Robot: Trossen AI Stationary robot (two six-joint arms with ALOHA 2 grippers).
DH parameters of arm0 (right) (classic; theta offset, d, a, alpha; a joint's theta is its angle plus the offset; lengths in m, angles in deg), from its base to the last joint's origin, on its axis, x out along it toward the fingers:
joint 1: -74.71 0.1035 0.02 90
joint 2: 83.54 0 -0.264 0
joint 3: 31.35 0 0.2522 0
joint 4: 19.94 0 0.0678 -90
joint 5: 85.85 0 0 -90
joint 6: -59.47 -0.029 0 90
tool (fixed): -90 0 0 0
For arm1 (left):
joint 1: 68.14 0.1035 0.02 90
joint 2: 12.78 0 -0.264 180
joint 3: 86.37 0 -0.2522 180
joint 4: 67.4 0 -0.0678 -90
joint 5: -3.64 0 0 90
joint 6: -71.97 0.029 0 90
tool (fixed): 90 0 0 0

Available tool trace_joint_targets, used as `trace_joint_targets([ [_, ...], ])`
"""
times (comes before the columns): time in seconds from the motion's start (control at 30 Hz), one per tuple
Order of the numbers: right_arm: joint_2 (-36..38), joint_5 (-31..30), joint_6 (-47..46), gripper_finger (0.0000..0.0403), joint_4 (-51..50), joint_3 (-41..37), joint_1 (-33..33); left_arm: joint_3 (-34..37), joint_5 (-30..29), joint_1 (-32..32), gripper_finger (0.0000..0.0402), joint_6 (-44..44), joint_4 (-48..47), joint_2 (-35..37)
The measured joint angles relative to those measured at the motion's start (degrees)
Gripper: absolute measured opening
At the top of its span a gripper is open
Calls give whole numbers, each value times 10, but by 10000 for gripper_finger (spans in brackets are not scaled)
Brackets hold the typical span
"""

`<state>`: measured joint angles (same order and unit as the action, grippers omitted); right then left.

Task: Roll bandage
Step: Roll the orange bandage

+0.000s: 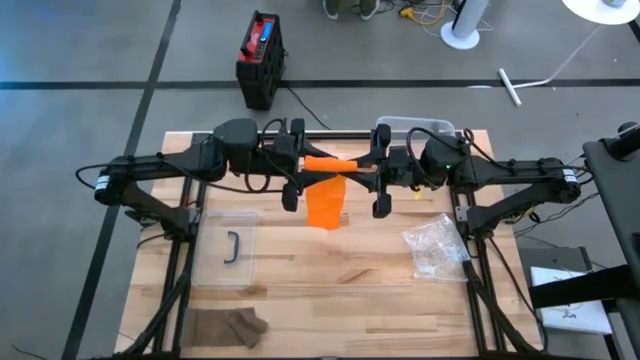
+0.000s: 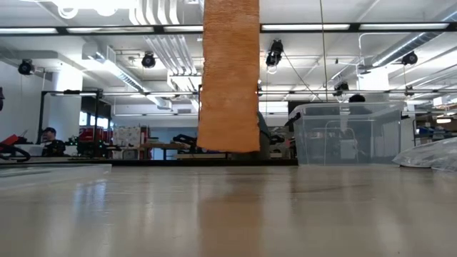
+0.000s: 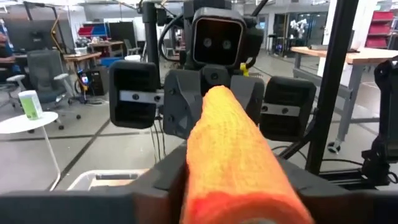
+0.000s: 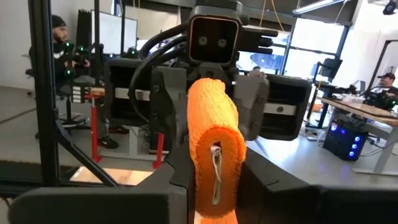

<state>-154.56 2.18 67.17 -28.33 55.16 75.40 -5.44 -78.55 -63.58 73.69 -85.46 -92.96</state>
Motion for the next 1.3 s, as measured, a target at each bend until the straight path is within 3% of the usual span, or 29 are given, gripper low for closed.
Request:
trace_joint_targets([
  [0.17, 0, 1, 4, 83, -1, 0, 0, -14, -2, 0, 56, -7, -34, 4],
  [0.27, 0, 3, 5, 97, -1, 0, 0, -17, -2, 0, 41, -7, -41, 5],
  [0.53, 12, 6, -2, 169, -3, 0, 0, -17, -3, 0, 83, 16, -38, 7],
  [0.77, 10, 10, -53, 213, 3, 0, 0, -17, 5, -2, 79, 71, -39, 7],
  [1.03, 4, 10, 66, 215, -6, 0, 2, -17, 7, -2, 74, 13, -29, 7],
  [1.3, 5, 20, -117, 204, 8, 2, 1, -17, 14, -2, 77, 104, -49, 7],
])
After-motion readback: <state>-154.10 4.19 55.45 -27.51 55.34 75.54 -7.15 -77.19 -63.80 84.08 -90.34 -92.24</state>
